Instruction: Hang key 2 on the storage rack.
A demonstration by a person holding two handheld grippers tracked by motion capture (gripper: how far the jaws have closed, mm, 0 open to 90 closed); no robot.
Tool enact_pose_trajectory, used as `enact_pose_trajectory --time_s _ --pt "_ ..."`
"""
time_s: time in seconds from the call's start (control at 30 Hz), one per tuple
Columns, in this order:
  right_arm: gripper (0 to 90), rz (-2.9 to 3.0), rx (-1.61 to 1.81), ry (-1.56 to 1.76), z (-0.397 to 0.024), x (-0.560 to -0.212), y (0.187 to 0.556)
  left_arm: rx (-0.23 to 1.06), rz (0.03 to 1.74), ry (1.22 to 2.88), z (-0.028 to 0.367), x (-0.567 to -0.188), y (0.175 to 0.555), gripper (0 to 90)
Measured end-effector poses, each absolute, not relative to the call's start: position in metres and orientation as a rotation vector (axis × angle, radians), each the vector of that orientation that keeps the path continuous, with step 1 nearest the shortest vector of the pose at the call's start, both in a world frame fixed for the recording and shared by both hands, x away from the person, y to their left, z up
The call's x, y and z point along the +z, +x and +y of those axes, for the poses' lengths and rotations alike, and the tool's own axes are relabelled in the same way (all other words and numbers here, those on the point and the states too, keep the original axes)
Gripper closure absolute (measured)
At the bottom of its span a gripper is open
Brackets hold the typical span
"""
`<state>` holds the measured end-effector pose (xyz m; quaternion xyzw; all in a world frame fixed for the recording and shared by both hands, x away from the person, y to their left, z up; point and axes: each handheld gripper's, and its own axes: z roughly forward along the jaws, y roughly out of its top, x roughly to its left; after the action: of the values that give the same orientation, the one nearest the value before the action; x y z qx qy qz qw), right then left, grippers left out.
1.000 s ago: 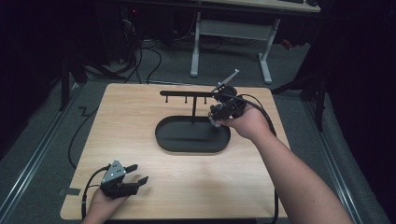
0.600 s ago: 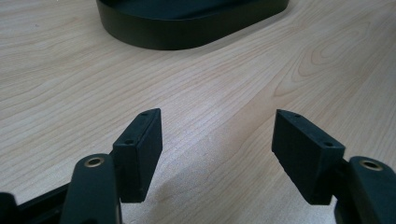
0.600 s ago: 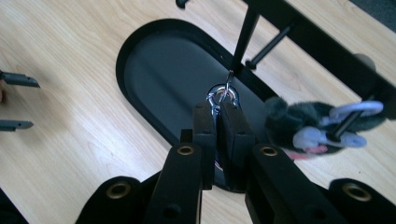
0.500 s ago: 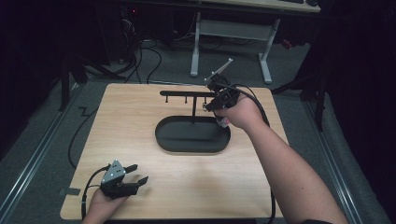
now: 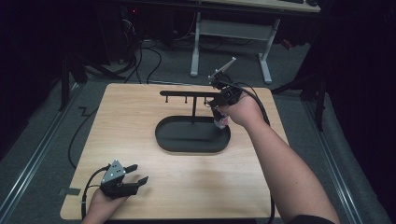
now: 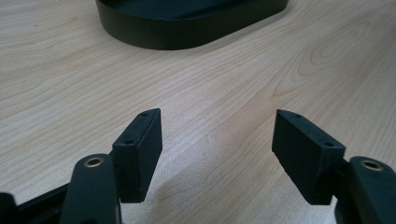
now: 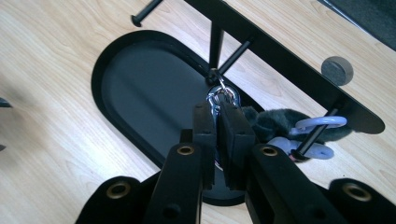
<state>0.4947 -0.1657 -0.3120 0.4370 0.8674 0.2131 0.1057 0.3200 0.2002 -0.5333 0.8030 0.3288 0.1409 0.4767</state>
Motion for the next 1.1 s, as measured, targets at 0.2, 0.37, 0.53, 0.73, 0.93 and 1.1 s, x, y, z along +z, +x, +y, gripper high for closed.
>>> enact_pose_trajectory --time_s 0.2,0.37,0.53,0.73,0.93,1.1 --pt "86.4 2.542 0.641 1.312 -0.166 -0.321 0.498 0.344 0.803 1.962 0.2 -0.533 0.32 34.0" --pt "86.3 2.54 0.631 1.309 -0.163 -0.329 0.501 0.342 0.804 1.96 0.2 -0.533 0.32 34.0" --pt "86.1 2.539 0.631 1.317 -0.16 -0.337 0.503 0.34 0.804 1.96 0.2 -0.533 0.32 34.0" --pt "76.9 2.523 0.657 1.359 -0.16 -0.34 0.504 0.338 0.803 1.96 0.201 -0.533 0.32 34.0" --pt "77.0 2.521 0.665 1.337 -0.157 -0.339 0.502 0.341 0.802 1.964 0.2 -0.533 0.32 34.0" --pt "76.3 2.53 0.68 1.339 -0.158 -0.344 0.498 0.337 0.803 1.966 0.2 -0.533 0.32 34.0"
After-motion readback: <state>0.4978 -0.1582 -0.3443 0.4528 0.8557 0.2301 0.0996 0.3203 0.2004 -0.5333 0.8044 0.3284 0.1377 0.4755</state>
